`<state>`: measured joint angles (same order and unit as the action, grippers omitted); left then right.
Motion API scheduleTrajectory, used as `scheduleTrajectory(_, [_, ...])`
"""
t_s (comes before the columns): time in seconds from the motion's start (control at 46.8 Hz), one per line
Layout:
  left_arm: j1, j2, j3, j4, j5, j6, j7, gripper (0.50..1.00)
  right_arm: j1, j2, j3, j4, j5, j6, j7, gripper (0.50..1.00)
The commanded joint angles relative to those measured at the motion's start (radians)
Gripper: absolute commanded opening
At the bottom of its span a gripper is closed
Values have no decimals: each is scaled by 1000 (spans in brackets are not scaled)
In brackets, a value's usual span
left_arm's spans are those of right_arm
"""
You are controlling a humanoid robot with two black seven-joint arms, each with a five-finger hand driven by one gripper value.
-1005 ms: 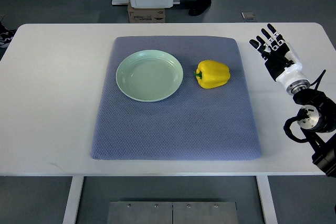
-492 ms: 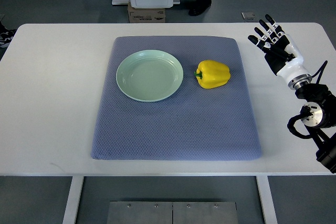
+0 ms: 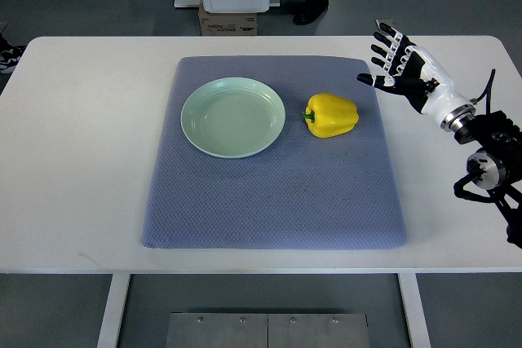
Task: Place yellow pepper on plate with right hand
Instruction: 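Reach the right hand over the yellow pepper and lower around it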
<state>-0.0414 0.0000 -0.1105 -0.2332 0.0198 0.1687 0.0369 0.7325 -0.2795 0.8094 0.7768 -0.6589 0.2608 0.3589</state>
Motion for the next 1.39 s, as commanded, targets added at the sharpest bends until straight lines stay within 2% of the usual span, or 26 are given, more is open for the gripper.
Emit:
scheduleTrajectory(0.0, [0, 0, 0, 0, 0, 0, 0, 1000, 30, -16, -70, 1, -36, 0, 40, 991])
scheduleTrajectory(0.086, [0, 0, 0, 0, 0, 0, 0, 1000, 57, -18, -130, 1, -93, 0, 66, 987])
scheduleTrajectory(0.364, [0, 0, 0, 0, 0, 0, 0, 1000, 136, -20, -303, -1, -176, -21, 81, 972])
scheduleTrajectory(0.706, [0, 0, 0, 0, 0, 0, 0, 1000, 205, -4, -515, -19, -180, -152, 115, 977])
scheduleTrajectory(1.112, [0, 0, 0, 0, 0, 0, 0, 1000, 254, 33, -579, -122, -182, -180, 126, 975])
scheduleTrajectory(1.369, [0, 0, 0, 0, 0, 0, 0, 1000, 269, 39, -656, -137, -185, -201, 127, 968])
